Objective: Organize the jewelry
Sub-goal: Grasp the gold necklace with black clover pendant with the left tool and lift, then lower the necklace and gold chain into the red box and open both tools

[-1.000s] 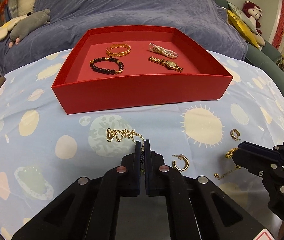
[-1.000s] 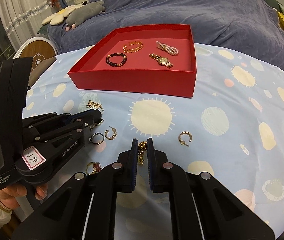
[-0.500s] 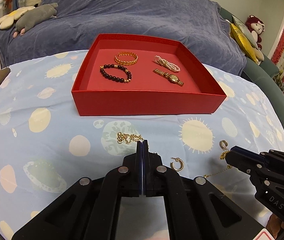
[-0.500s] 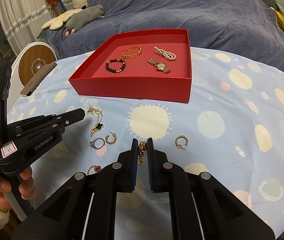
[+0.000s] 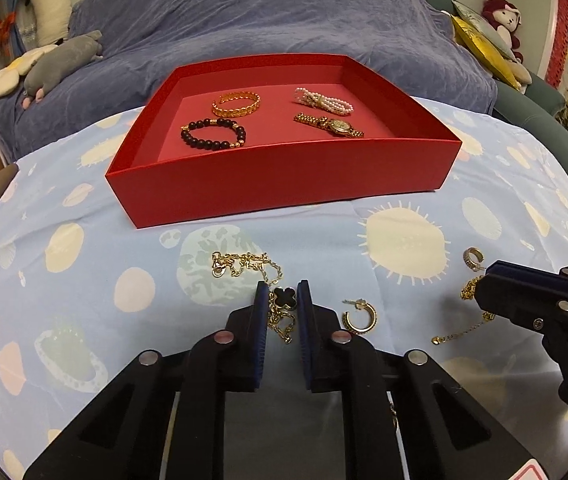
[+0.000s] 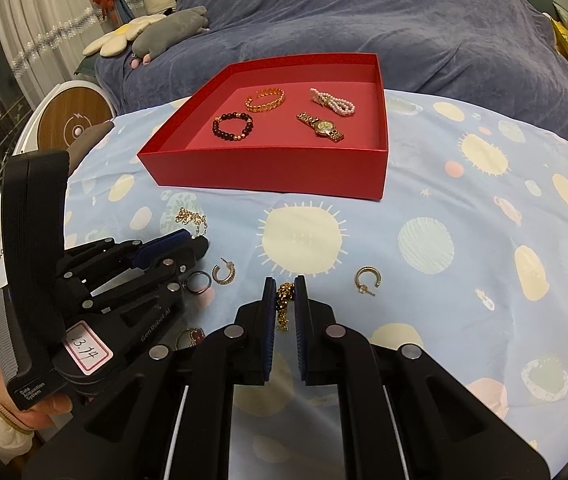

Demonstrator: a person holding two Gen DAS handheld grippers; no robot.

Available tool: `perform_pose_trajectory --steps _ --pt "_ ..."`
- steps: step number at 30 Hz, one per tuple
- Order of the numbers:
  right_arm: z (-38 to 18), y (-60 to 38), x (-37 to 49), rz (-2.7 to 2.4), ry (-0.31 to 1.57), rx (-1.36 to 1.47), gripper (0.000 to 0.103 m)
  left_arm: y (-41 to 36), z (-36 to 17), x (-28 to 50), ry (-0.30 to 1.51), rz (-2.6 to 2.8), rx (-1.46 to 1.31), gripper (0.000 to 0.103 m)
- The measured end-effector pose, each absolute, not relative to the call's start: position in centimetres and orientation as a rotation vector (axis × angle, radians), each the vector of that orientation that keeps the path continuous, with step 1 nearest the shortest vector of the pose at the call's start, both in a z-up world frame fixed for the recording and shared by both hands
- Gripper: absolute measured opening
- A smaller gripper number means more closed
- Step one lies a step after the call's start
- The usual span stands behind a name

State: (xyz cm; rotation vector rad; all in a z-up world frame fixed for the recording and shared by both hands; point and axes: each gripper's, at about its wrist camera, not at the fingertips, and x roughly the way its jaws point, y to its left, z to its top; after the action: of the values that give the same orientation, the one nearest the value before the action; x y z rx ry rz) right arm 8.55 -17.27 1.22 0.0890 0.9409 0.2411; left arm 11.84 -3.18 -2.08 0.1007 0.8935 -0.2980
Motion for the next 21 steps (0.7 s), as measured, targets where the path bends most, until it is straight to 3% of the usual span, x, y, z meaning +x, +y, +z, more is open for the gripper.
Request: perform_pose_trajectory --steps 8,21 --pt "1.6 -17.9 8.7 0.235 0.929 0.104 0.008 -2.1 -0.9 12.0 0.892 -0.299 0.042 0.010" --pt "4.2 -18.8 8.4 0.244 0.871 0.126 0.008 1.4 5.6 11.4 0.803 -0.316 -0.109 0.010"
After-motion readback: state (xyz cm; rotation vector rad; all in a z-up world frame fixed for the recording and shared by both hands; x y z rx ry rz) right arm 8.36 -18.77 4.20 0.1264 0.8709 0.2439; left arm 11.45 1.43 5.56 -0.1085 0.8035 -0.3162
